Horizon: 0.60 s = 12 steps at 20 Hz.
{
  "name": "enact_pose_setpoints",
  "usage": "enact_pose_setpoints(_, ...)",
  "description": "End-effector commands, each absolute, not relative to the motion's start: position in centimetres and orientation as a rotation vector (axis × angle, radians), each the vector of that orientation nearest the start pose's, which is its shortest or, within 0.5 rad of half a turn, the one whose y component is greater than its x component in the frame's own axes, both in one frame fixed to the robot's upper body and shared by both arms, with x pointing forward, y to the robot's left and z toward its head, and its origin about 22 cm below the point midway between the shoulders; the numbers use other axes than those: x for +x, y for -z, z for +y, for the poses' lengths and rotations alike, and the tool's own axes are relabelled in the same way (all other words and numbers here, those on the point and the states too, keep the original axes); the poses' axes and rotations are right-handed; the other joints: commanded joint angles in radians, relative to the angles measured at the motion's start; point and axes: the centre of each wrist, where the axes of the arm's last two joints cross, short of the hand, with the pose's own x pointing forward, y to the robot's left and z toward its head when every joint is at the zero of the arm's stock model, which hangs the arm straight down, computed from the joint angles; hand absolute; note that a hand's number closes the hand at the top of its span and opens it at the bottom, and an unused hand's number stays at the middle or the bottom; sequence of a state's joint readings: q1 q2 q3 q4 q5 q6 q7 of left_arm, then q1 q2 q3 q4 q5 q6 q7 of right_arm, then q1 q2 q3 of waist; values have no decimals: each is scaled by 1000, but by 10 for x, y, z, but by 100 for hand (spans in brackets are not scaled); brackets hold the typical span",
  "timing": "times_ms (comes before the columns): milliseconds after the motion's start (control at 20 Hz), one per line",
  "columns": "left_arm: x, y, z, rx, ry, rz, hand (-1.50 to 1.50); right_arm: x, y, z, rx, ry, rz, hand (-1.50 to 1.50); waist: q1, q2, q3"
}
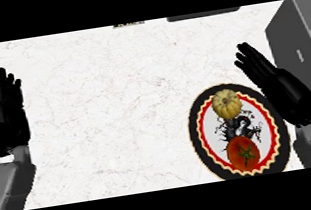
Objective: Pick the tomato from the plate and place it in the cardboard box
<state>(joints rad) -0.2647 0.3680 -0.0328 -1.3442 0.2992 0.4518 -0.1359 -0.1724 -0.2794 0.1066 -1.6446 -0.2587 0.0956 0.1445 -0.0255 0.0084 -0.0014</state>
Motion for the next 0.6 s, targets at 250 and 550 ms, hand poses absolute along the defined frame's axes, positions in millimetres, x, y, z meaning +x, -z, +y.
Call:
enact_pose_setpoints(250,261,17,314,457,-143,-1416,0,217,-110,-289,-422,-148,-2005,150,-66,-34,0)
enact_pose_setpoints(550,253,29,305,393,-146,-1354,0,155,-47,-301,-929,-166,-1780,-150,-70,-23,2)
